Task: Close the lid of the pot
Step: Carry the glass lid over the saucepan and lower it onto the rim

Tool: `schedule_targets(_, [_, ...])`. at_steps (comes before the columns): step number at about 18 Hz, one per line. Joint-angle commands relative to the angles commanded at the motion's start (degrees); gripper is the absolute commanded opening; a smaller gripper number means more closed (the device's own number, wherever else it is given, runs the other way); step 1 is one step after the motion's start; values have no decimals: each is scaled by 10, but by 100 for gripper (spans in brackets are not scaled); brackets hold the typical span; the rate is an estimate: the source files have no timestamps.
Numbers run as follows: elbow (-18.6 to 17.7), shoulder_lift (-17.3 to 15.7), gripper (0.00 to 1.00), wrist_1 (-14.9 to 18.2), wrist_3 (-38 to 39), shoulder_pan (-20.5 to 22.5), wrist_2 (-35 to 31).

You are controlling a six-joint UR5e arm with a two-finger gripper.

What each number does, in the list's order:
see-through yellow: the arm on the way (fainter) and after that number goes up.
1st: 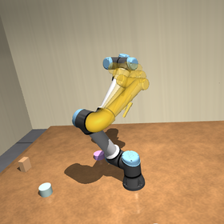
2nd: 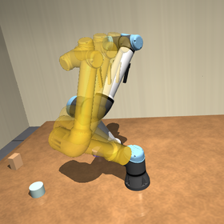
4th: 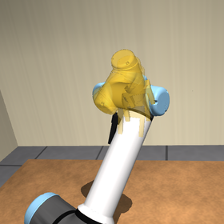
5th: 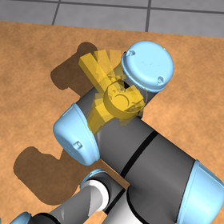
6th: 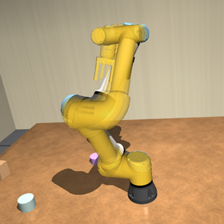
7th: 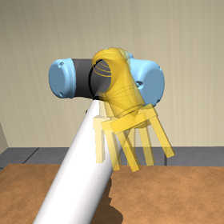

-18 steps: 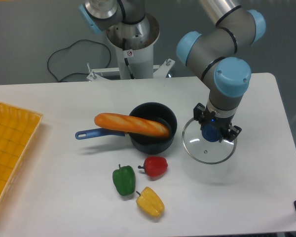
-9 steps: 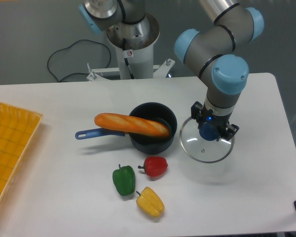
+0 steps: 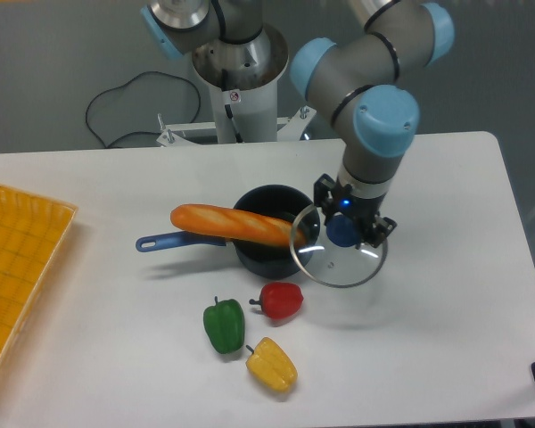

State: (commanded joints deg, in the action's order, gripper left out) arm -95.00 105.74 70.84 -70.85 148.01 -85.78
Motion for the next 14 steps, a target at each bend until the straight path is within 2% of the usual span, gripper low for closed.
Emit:
schedule_targets(7, [-51, -40, 36, 2, 10, -23, 3])
schedule_targets(11, [-59, -52, 36, 26, 11, -33, 6])
schedule_targets(14, [-65, -53, 36, 27, 26, -39, 6])
